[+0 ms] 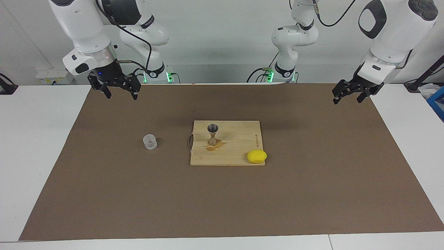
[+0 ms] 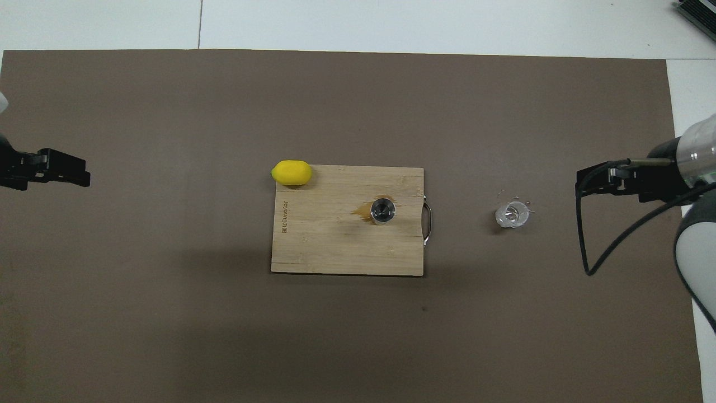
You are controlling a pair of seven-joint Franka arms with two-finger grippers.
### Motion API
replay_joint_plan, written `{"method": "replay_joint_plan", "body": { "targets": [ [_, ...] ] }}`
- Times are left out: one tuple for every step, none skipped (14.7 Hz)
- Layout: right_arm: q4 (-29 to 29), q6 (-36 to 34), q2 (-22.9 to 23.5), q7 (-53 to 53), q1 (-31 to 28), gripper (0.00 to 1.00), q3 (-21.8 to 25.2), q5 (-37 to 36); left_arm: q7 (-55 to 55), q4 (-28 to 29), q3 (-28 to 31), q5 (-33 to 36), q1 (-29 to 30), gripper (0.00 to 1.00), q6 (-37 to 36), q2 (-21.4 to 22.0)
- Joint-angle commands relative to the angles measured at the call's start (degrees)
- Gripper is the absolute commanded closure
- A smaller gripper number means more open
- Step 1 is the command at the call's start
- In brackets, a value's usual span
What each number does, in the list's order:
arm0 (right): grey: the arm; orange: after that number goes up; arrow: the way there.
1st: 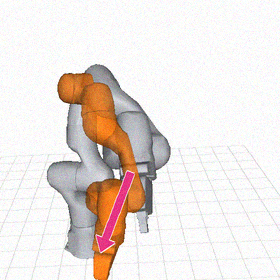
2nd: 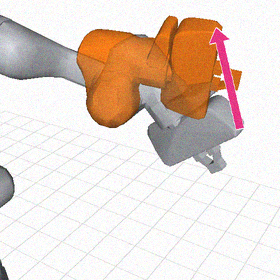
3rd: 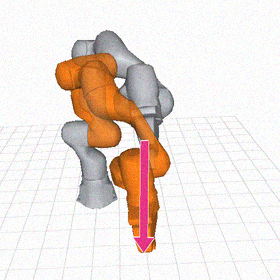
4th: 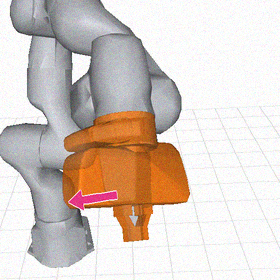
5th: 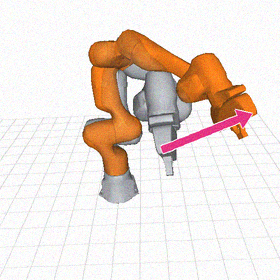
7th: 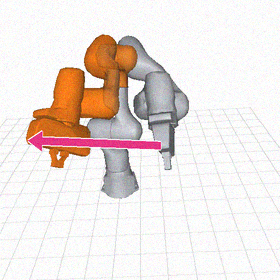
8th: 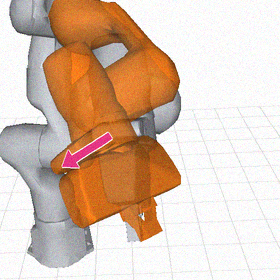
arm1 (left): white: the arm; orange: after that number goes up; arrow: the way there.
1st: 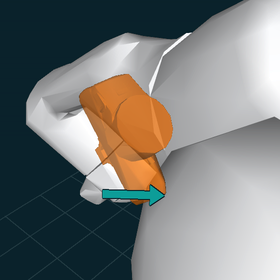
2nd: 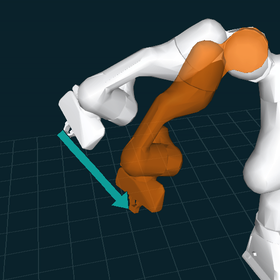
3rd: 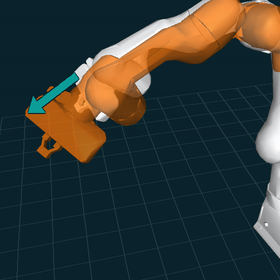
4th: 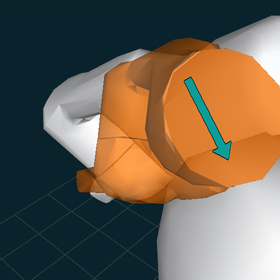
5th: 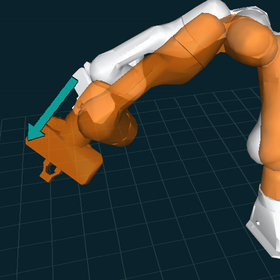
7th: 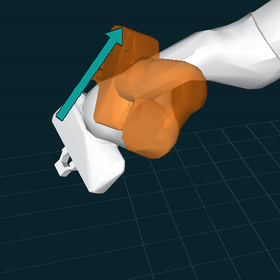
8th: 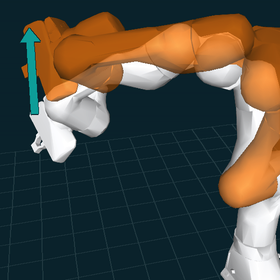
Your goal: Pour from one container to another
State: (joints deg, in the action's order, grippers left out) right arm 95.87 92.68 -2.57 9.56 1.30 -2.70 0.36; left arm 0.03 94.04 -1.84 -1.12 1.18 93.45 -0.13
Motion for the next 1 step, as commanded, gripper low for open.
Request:
{"method": "replay_joint_plan", "body": {
  "targets": [
    [-0.15,0.31,0.02,-1.83,-0.25,0.0,-0.2,-1.06,0.58,-0.43,0.34,1.2,-0.56,0.0,-0.73,0.49]
  ]
}}
